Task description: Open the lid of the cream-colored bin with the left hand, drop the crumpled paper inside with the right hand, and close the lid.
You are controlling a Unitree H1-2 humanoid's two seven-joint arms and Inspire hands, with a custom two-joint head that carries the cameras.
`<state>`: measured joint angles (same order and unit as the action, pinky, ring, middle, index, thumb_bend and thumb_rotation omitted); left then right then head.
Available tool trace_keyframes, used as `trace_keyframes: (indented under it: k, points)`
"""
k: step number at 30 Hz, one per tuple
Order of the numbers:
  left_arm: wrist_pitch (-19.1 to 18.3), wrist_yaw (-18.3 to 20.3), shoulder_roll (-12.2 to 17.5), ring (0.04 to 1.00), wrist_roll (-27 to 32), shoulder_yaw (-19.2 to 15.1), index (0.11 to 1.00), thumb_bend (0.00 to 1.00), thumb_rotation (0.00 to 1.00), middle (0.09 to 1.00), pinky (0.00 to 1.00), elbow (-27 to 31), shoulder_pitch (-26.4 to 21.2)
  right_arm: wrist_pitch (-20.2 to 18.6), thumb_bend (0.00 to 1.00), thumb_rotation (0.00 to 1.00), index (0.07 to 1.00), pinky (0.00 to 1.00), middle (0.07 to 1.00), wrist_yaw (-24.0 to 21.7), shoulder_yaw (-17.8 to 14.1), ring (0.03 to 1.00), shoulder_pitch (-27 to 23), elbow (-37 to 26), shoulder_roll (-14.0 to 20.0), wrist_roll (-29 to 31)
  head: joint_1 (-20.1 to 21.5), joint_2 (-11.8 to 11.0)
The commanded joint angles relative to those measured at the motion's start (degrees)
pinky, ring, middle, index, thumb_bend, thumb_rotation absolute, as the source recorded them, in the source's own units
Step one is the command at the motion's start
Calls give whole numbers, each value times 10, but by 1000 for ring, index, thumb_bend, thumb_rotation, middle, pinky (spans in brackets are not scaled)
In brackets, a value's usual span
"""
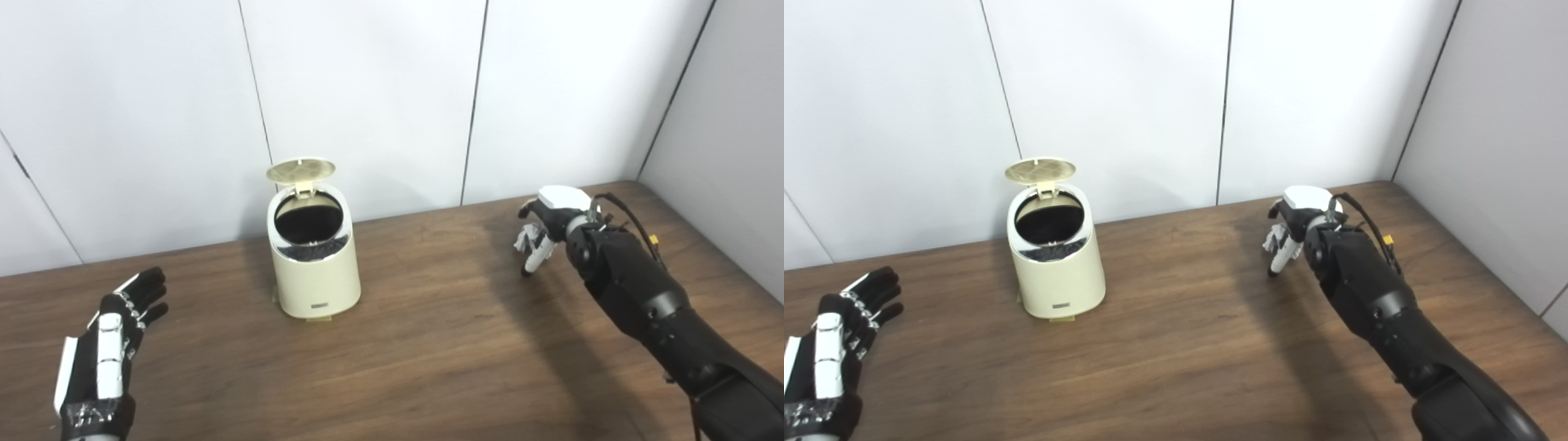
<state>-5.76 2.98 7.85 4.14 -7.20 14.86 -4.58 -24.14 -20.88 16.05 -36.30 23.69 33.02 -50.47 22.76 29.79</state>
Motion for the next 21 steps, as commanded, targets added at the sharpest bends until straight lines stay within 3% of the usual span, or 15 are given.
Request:
trace_keyframes:
  k: [1, 8, 13, 21]
  points:
    - [10, -1, 5, 865, 4, -2, 828, 598, 1000, 851, 839, 26, -17, 6, 876, 165, 790, 585, 866, 4, 0, 765, -39, -5, 23, 1, 0, 1]
    - [-1, -7, 5, 863, 5, -7, 822, 606, 1000, 847, 847, 34, -16, -12, 861, 106, 786, 560, 830, -25, 16, 711, -51, 11, 28, 7, 3, 2]
    - [-3, -9, 4, 861, 4, -10, 813, 611, 1000, 839, 858, 38, -17, -21, 848, 91, 790, 580, 836, -43, 23, 734, -55, 15, 32, 7, 7, 4]
    - [-6, -10, 5, 876, -2, -8, 824, 631, 1000, 851, 868, 43, -17, 1, 830, 59, 792, 567, 768, -47, 44, 682, -65, 37, 41, 9, 8, 5]
